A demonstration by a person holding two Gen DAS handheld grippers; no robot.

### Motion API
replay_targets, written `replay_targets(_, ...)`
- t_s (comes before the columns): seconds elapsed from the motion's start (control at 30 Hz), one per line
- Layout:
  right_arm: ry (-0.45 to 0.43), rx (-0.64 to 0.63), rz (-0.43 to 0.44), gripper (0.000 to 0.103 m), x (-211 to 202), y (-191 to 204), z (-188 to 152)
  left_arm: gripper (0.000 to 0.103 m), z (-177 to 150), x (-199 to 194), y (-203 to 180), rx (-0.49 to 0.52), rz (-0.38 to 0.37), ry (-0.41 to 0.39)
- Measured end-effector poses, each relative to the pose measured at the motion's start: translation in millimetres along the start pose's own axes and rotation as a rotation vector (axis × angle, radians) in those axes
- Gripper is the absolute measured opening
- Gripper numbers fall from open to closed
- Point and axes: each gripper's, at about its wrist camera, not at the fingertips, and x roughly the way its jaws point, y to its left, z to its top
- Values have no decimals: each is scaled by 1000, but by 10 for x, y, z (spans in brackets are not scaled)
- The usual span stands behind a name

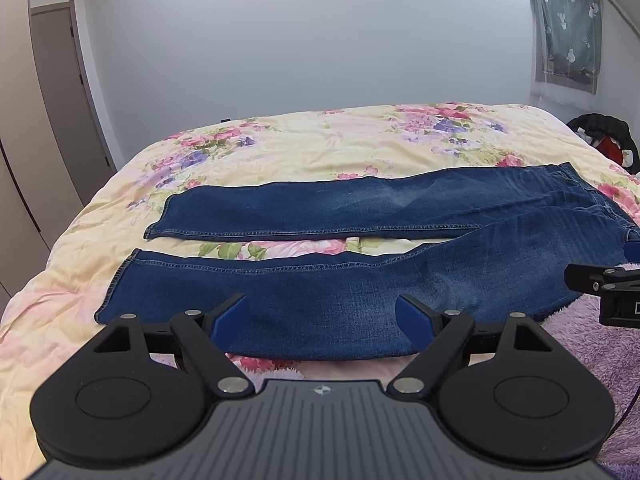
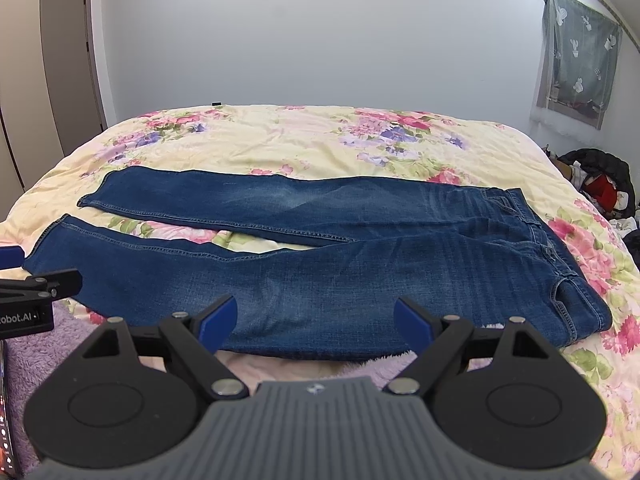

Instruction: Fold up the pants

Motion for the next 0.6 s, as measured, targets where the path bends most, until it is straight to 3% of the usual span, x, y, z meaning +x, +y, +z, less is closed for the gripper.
replay_targets(0.6,1,-5,2,82,5,5,-42,97,-5,-14,-5,-1,-1,-1)
